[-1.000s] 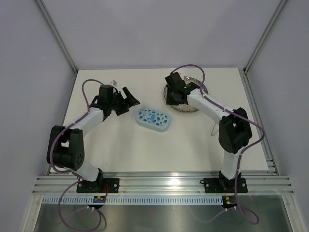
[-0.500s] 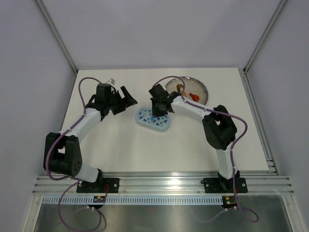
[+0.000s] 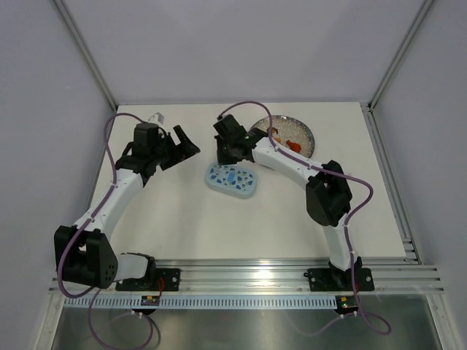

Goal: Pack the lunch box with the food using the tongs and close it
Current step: Close the box lid on the packing box.

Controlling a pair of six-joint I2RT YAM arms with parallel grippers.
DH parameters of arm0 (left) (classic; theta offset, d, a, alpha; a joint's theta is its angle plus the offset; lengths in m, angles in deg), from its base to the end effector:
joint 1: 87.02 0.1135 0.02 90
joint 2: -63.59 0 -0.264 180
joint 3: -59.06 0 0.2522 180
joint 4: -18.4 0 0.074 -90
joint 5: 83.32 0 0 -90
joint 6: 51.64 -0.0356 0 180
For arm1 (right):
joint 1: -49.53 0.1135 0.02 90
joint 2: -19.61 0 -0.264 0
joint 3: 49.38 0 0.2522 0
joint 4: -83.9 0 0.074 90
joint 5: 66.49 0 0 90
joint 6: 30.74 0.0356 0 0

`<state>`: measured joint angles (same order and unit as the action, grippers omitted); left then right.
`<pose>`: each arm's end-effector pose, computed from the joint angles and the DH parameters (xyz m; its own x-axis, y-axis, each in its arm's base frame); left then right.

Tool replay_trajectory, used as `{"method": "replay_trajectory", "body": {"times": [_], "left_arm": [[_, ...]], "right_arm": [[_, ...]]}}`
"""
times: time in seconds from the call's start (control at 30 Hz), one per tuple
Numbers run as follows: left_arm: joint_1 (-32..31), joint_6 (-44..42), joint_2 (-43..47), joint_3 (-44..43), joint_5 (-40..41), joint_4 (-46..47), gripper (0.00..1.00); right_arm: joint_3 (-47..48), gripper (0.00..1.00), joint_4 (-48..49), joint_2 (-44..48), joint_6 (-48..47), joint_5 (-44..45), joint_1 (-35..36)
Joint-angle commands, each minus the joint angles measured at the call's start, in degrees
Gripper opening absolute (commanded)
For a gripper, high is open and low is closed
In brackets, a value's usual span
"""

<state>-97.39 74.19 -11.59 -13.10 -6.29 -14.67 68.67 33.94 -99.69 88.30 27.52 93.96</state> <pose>0.2859 -0.0604 0.2914 -0.6769 -0.4561 -0.5778 -0.0523 0.8128 -0.5802 0.3373 0.3272 0.2529 -0.8104 -0.1164 -0.5742 -0.3130 0.9145 0.2564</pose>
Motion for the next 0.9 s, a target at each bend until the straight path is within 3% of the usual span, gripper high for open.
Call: {"method": "replay_trajectory", "body": {"times": [0.0, 0.33, 0.7, 0.87], "left_arm": [[1.05, -1.82, 3.81, -3.13, 3.12, -2.04, 0.92], [4.13, -2.00, 7.94, -2.43, 3.48, -3.63, 0.93], [4.31, -1.91, 7.68, -2.17, 1.64, -2.75, 0.93], [4.22, -2.17, 5.92, -1.73, -3.01, -0.29, 0.92]], "right_arm": [[7.31, 0.00, -0.97, -3.99, -1.00, 0.82, 1.28], [8.92, 0.00, -1.67, -16.39, 1.72, -1.99, 1.72], [8.48, 0.00, -1.76, -1.65, -1.26, 4.07, 1.90], [4.44, 0.00, -1.06, 1.88, -1.00, 5.39, 1.89]]}}
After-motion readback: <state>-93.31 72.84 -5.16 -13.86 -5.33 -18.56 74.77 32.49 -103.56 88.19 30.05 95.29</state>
